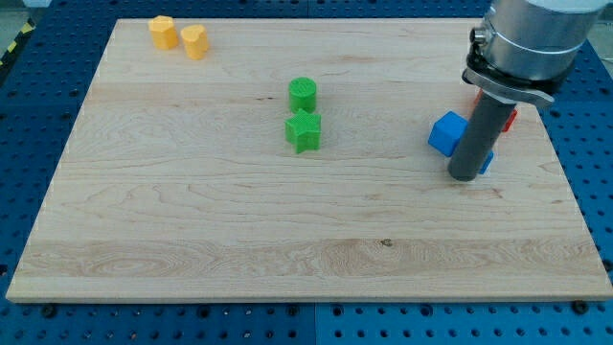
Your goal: Slide the blue triangle upwards of the board
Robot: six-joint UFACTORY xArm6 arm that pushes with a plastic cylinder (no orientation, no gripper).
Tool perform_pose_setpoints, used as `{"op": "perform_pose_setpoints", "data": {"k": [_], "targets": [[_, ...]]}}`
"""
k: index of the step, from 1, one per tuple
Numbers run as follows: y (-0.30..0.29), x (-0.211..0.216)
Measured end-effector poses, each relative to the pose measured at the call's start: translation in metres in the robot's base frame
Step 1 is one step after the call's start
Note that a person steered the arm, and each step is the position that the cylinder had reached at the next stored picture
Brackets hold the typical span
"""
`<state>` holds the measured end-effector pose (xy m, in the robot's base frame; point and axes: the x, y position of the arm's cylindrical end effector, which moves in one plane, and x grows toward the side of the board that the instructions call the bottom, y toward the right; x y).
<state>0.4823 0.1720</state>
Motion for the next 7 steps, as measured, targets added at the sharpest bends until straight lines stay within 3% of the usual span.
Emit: {"op": "perform_pose_setpoints", "data": {"k": [3,7], "targets": [[0.033,0.040],[0.036,0.003]]}}
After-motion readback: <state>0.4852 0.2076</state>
